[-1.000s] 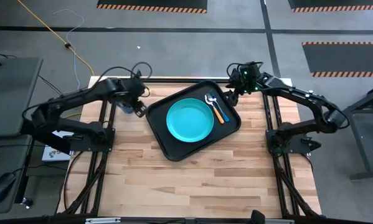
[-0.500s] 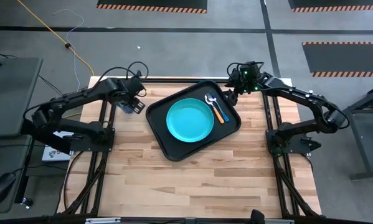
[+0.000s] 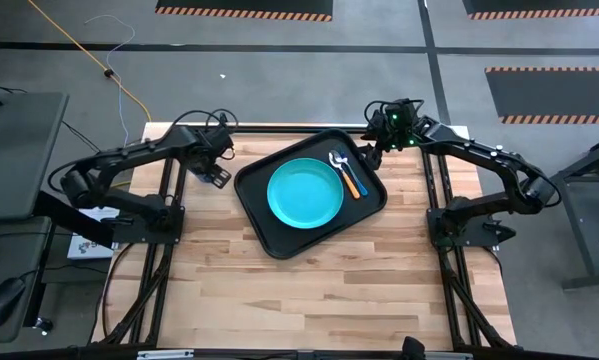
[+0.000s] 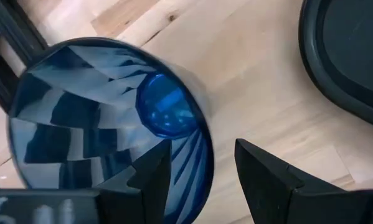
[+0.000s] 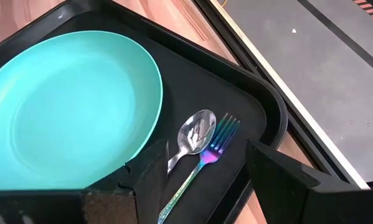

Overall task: Pick and place plate/cup/fork/spoon on tray
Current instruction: Put the blue cup on the top left of the light blue plate, then return to Home Position

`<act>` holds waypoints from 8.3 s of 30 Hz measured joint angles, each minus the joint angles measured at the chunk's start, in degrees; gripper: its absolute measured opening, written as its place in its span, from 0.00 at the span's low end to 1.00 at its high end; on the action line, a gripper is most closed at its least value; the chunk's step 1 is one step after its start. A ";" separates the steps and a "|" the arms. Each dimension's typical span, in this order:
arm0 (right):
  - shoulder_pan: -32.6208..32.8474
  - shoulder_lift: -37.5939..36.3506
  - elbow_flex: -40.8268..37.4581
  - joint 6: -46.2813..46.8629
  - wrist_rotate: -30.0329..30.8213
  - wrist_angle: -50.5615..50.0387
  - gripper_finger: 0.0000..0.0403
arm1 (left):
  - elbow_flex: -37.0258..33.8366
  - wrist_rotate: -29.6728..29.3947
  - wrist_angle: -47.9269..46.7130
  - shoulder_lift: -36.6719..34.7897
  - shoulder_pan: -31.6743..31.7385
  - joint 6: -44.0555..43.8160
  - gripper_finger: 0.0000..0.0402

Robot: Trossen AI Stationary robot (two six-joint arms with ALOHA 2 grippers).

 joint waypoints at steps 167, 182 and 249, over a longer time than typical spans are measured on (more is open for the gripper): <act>-2.06 -38.59 -18.71 13.04 -12.78 -0.74 0.51 | -21.73 7.63 64.34 -54.49 -46.15 22.02 0.48; -1.14 -48.65 -19.26 20.69 -12.98 -1.88 0.51 | -21.75 7.68 63.79 -54.49 -46.15 21.13 0.48; 24.39 -48.70 -27.37 25.46 2.47 16.10 0.51 | -36.47 5.45 57.99 -65.64 -42.43 14.02 0.00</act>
